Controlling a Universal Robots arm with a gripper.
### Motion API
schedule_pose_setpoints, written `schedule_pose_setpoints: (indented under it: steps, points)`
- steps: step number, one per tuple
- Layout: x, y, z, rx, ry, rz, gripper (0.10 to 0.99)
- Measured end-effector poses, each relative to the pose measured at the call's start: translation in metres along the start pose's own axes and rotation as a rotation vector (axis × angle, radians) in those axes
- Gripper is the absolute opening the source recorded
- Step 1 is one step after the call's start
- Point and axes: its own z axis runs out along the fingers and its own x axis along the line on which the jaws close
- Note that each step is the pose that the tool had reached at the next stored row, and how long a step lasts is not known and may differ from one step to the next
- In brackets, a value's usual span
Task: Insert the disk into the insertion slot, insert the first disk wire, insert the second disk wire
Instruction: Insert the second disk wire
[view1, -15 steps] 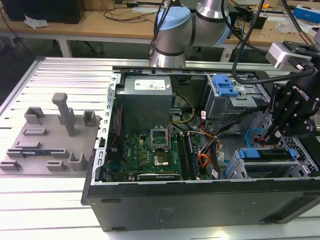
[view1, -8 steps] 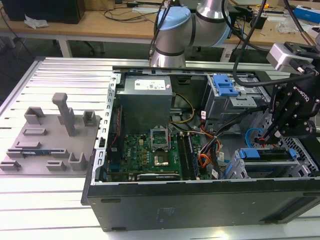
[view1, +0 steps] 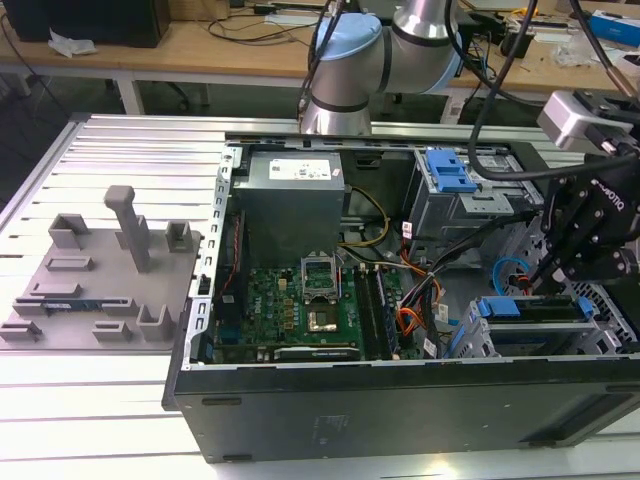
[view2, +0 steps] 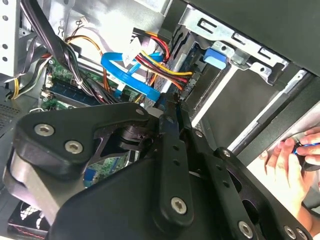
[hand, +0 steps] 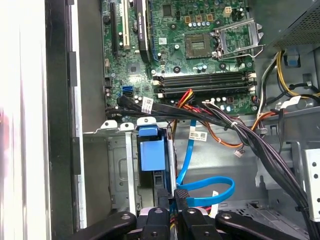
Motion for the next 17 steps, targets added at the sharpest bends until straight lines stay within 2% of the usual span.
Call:
schedule_pose_setpoints:
  steps: [6, 17]
  points:
    - [0.004, -0.0003, 0.0004, 0.0, -0.0001, 0.0, 0.161]
    - [0.0039, -0.0005, 0.0032, 0.0, 0.0003, -0.003, 0.161]
